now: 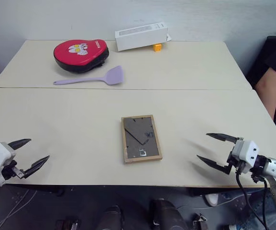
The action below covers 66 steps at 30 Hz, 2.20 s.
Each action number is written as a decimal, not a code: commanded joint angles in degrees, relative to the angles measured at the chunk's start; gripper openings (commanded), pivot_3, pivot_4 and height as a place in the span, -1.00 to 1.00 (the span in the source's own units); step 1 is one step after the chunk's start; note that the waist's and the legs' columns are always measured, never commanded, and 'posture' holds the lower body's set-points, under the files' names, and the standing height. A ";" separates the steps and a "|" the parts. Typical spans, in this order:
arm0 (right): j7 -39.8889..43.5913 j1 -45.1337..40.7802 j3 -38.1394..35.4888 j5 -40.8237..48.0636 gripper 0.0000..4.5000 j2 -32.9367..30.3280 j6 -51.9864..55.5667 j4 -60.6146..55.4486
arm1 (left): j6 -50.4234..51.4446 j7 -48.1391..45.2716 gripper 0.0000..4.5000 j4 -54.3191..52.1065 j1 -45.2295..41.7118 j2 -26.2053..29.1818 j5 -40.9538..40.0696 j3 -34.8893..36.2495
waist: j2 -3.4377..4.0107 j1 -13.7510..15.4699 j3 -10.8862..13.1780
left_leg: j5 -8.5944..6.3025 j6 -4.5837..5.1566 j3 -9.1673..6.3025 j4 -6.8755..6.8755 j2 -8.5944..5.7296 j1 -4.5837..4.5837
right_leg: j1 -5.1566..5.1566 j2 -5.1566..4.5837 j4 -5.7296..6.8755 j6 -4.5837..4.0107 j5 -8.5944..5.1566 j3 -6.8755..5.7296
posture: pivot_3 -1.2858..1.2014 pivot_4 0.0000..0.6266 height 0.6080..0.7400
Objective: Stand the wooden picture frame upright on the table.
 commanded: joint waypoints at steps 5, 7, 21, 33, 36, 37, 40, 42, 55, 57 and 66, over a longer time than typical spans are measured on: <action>0.87 0.74 0.14 0.95 0.97 -0.30 -1.09 -2.39 | 7.88 -1.23 1.00 -5.26 0.43 0.00 -4.45 -1.36 | -0.02 -0.12 -0.01 | -0.01 0.02 0.03 0.03 0.00 0.06 | 0.05 0.00 0.05 0.01 0.01 0.04 | 0.03 -0.52 1.00; 1.27 -0.19 0.99 2.20 0.97 -0.58 1.40 -4.29 | 11.80 -2.47 1.00 -8.59 -0.23 0.74 -6.93 -2.47 | 0.00 -0.05 0.00 | -0.01 0.01 0.01 0.02 0.00 0.06 | 0.04 0.00 0.07 0.01 0.00 0.04 | 0.03 -0.52 1.00; -7.74 -14.23 13.22 -11.52 -0.83 4.71 7.47 -1.31 | 29.78 9.37 -0.80 -15.98 -20.34 -4.00 1.02 -29.02 | 0.01 0.06 -0.01 | 0.20 -0.36 0.00 0.11 -0.05 -0.04 | -0.02 0.04 0.11 0.04 0.02 0.00 | 0.03 -0.52 1.00; -9.00 -19.42 22.83 -15.23 -0.99 9.86 17.55 -7.39 | 38.00 15.39 -0.97 -13.22 -32.76 -14.59 7.02 -44.58 | 0.08 0.29 -0.06 | 0.23 -0.39 0.08 0.26 -0.05 -0.08 | -0.08 0.10 0.21 0.10 0.05 0.08 | 0.03 -0.52 1.00; -9.23 -18.80 23.74 -15.34 -0.99 10.16 18.85 -9.66 | 38.24 16.43 -0.97 -13.66 -32.98 -16.11 8.01 -45.48 | 0.07 1.03 -0.07 | 0.21 -0.34 0.06 0.38 -0.06 -0.10 | -0.03 0.08 0.21 0.11 0.06 0.06 | 0.03 -0.52 1.00; -9.52 -18.59 23.85 -15.42 -0.99 10.37 19.27 -10.19 | 38.09 16.61 -0.97 -13.68 -32.84 -16.40 8.17 -45.48 | 0.06 1.22 -0.09 | 0.21 -0.33 0.06 0.39 -0.06 -0.10 | -0.02 0.08 0.19 0.11 0.06 0.07 | 0.03 -0.52 1.00; -10.33 -18.05 24.01 -16.05 -0.99 10.48 20.33 -11.25 | 37.62 16.70 -0.97 -13.82 -32.40 -16.77 8.40 -45.18 | 0.07 1.40 -0.09 | 0.21 -0.33 0.07 0.41 -0.06 -0.08 | 0.00 0.08 0.17 0.11 0.06 0.07 | 0.03 -0.52 1.00; -10.72 -17.42 23.68 -16.19 -0.99 10.21 20.87 -11.74 | 37.38 16.93 -0.97 -13.92 -31.80 -16.35 8.78 -44.44 | 0.07 1.40 -0.09 | 0.21 -0.33 0.07 0.41 -0.06 -0.06 | 0.00 0.08 0.19 0.11 0.06 0.07 | 0.03 -0.52 1.00; -4.90 -16.35 20.76 -12.85 -1.00 2.96 19.88 -13.87 | 83.78 0.71 -0.05 -9.03 -30.41 5.14 -21.35 -21.27 | 0.06 -0.13 -0.08 | 0.24 -0.37 -0.03 0.18 0.01 0.00 | -0.05 0.13 0.25 0.01 0.01 0.03 | 0.03 -0.52 1.00; -5.24 -17.53 21.80 -13.88 -1.00 3.75 19.48 -12.58 | 92.16 -0.74 0.23 -4.74 -34.54 7.23 -27.70 -23.04 | 0.05 0.15 -0.07 | 0.24 -0.36 -0.05 0.22 -0.05 -0.03 | -0.04 0.10 0.23 0.02 0.01 0.03 | 0.03 -0.52 1.00; -6.52 -21.70 25.78 -18.44 -1.00 5.75 18.60 -8.93 | 94.04 21.99 0.92 7.20 -44.63 -2.76 -44.65 -28.71 | -0.04 0.06 -0.05 | 0.24 -0.39 -0.21 0.46 -0.12 -0.31 | -0.19 0.03 0.51 0.07 0.04 -0.06 | 0.03 -0.52 1.00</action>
